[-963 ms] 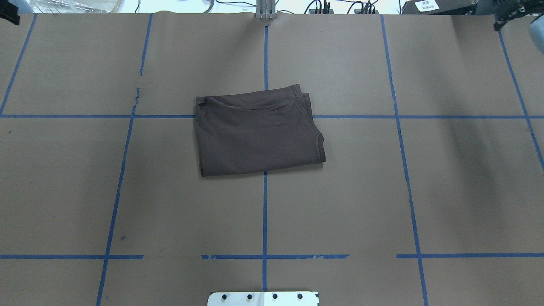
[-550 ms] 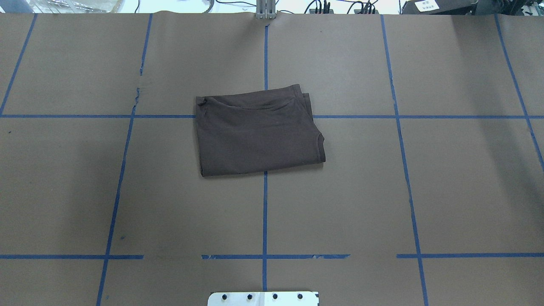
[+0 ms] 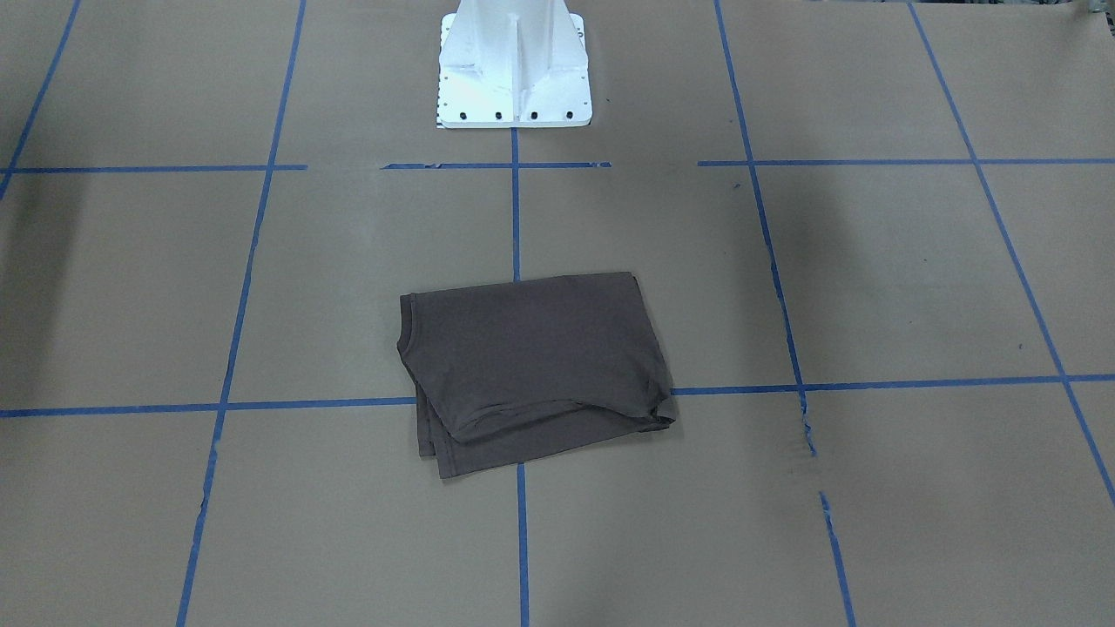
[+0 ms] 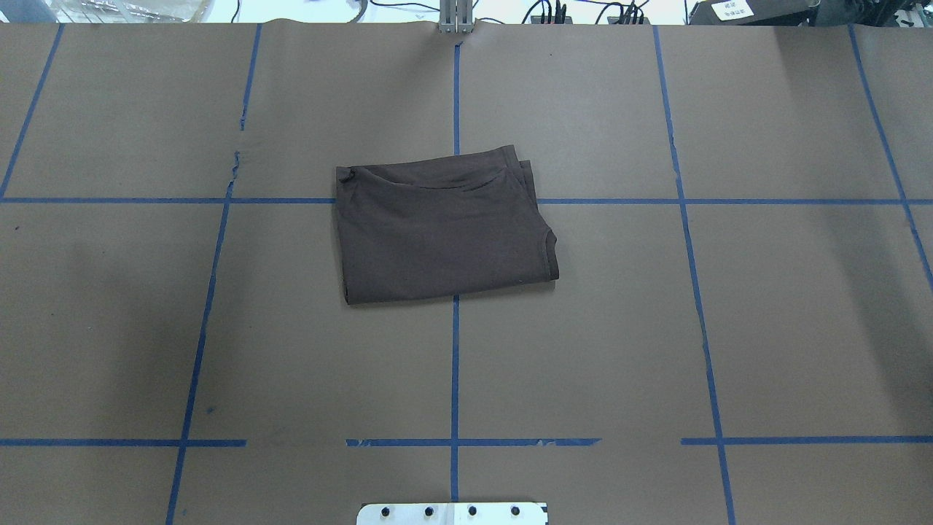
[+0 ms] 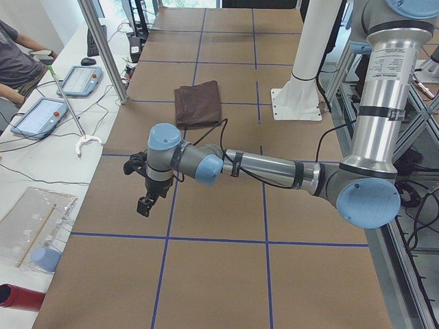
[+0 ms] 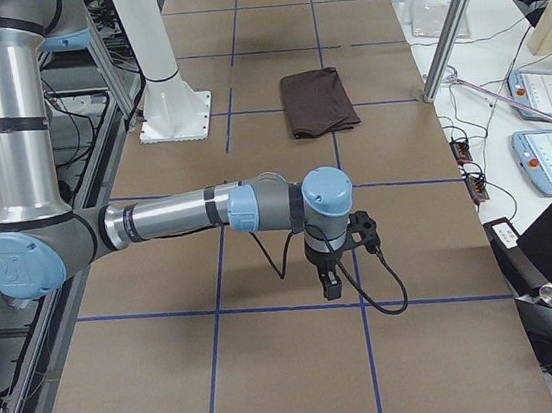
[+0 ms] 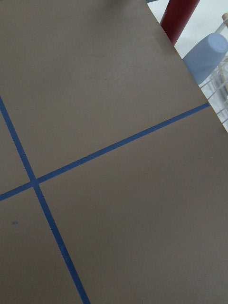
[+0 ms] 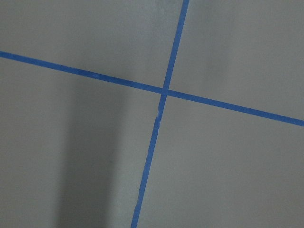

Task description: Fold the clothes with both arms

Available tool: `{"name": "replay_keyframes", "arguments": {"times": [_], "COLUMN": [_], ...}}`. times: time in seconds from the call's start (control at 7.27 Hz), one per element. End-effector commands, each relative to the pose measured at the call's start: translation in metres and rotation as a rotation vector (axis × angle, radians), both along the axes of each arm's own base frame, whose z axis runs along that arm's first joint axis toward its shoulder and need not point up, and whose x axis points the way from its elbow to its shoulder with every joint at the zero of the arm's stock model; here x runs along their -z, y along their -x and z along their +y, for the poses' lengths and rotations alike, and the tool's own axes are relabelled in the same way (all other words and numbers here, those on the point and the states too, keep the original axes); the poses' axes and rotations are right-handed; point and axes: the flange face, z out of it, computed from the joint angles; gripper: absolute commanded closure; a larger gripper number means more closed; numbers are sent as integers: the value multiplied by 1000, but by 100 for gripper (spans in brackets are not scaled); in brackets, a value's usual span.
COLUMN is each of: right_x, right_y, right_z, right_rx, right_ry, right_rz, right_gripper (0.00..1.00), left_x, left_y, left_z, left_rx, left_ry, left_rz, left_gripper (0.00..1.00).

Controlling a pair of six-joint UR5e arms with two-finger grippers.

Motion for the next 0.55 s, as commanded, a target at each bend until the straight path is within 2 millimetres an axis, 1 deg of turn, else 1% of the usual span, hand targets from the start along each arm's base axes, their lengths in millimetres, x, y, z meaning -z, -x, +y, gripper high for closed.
{"name": "replay_keyframes", "arguments": {"times": [0.0,0.14,0.28,0.41], "right_x": [6,10,21,33], "right_y": [2,8,18,22], "right_z": [-1,-3,-6,-6], "right_rx": [-28,-48,-68,-96], "right_ry": [16,36,51,62], "right_rz": [-2,-3,-2,-6], "right_gripper": [0,0,0,0], "left_x": [-14,-28,-18,5], "left_y": [2,6,5,7], "left_z": [1,13,33,61], "left_rx": [-4,2,-10,-14], "left_ry": [-25,100,215,280], "left_rz": [26,33,68,69], "left_gripper": [0,0,0,0]}}
